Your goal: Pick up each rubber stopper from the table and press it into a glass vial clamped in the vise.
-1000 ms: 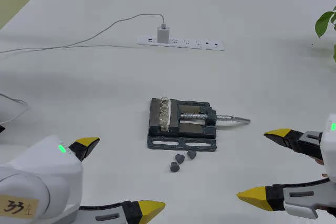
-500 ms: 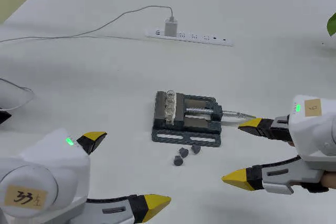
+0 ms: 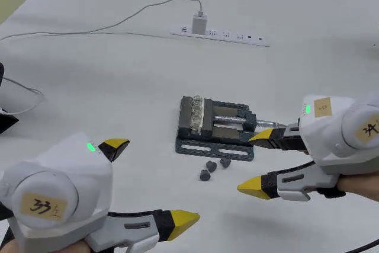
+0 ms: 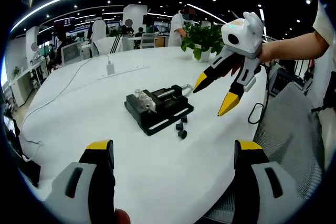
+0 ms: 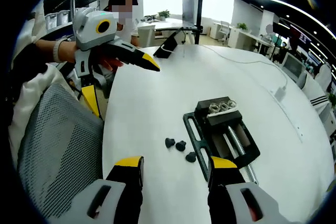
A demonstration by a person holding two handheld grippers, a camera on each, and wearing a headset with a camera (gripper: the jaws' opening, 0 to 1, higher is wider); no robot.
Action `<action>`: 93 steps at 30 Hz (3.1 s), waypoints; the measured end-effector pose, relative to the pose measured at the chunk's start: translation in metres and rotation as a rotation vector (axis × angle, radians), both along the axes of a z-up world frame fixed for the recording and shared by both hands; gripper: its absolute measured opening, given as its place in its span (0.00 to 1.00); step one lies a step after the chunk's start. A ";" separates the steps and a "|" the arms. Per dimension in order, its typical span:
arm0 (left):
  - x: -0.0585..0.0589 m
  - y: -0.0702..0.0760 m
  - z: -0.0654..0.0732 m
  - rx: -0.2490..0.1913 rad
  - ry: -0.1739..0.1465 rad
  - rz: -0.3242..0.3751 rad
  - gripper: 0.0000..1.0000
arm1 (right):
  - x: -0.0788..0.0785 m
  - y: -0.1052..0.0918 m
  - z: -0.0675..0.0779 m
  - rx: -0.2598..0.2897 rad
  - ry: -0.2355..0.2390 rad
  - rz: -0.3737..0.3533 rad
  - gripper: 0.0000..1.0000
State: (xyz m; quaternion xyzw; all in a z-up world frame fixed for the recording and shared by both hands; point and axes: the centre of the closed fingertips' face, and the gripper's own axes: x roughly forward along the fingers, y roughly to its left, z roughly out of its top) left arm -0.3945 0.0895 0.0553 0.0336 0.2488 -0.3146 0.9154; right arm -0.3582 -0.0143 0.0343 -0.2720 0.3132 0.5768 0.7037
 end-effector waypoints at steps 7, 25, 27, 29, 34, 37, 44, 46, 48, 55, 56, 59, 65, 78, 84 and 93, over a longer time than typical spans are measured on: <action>0.000 0.000 0.000 -0.003 0.000 0.003 0.94 | -0.003 0.011 -0.008 -0.009 0.022 0.041 0.39; -0.002 0.002 -0.005 -0.013 0.014 0.016 0.93 | -0.009 0.035 -0.031 -0.034 0.058 0.109 0.20; -0.003 0.001 -0.005 -0.012 0.015 0.014 0.93 | -0.010 0.037 -0.033 -0.037 0.064 0.116 0.18; -0.003 0.001 -0.005 -0.013 0.016 0.014 0.93 | -0.009 0.038 -0.035 -0.041 0.060 0.121 0.17; -0.002 0.001 -0.005 -0.014 0.018 0.013 0.93 | -0.006 0.041 -0.038 -0.045 0.059 0.129 0.12; -0.002 0.002 -0.005 -0.015 0.019 0.016 0.93 | -0.004 0.042 -0.039 -0.045 0.059 0.132 0.10; -0.003 0.001 -0.007 -0.018 0.025 0.017 0.93 | -0.004 0.045 -0.045 -0.054 0.065 0.147 0.07; -0.004 0.001 -0.007 -0.018 0.026 0.017 0.93 | -0.003 0.046 -0.047 -0.054 0.064 0.146 0.06; -0.004 0.001 -0.008 -0.019 0.028 0.017 0.93 | -0.003 0.046 -0.048 -0.054 0.064 0.145 0.04; -0.004 0.000 -0.009 -0.021 0.032 0.015 0.93 | -0.002 0.046 -0.054 -0.067 0.066 0.151 0.01; -0.004 0.000 -0.009 -0.021 0.031 0.016 0.93 | -0.002 0.046 -0.054 -0.065 0.067 0.148 0.01; -0.005 -0.001 -0.010 -0.023 0.035 0.016 0.93 | -0.002 0.046 -0.054 -0.061 0.070 0.145 0.01; -0.005 -0.001 -0.011 -0.023 0.038 0.014 0.93 | -0.002 0.046 -0.054 -0.060 0.076 0.142 0.00; -0.005 -0.002 -0.010 -0.026 0.035 0.014 0.93 | -0.002 0.046 -0.053 -0.064 0.094 0.113 0.00; -0.005 -0.002 -0.011 -0.026 0.034 0.012 0.93 | -0.003 0.047 -0.054 -0.069 0.105 0.104 0.00; -0.003 -0.001 -0.008 -0.028 0.022 0.011 0.92 | -0.001 0.046 -0.050 -0.043 0.133 0.062 0.00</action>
